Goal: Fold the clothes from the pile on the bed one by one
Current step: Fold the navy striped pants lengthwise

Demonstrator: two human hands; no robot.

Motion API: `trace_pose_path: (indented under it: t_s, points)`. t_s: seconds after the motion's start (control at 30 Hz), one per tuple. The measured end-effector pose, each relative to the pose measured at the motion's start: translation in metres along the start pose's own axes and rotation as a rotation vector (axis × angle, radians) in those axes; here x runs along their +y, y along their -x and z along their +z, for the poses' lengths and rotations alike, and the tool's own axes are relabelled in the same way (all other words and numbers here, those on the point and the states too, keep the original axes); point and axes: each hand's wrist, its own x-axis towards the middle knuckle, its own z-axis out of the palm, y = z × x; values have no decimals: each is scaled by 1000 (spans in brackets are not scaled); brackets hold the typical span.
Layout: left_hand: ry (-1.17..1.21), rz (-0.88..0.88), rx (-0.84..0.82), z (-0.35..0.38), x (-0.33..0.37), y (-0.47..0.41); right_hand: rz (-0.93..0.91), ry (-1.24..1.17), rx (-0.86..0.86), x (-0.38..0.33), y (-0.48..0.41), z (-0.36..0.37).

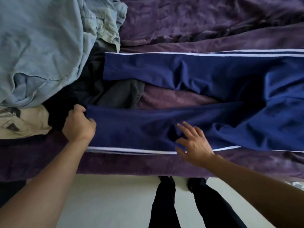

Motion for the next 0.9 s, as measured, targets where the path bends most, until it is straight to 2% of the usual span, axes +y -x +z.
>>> trace_pose_path:
  t_s: [0.13,0.3,0.4,0.47,0.57,0.67,0.8,0.9]
  points:
    - [86,324,35,20,70,38,222,-111,22,27,30,-4]
    - [191,627,-264,64,176,139,519,-102,75,118,83,-31]
    - [142,819,-446,100,228,210,625,-28,143,196,132,-51]
    - [53,893,-530,127,256,252,655,62,110,251,166,-60]
    - [-156,915,-578,167,289,297,684,232,-129,326,210,-67]
    - [-400,853,-511,201,312,314,672,345,-256,385,235,-71]
    - [-441,717,-309,229,335,309,588,361,-268,444,244,-76]
    - [-424,675,-252,237,351,302,477,227,-137,469,251,-79]
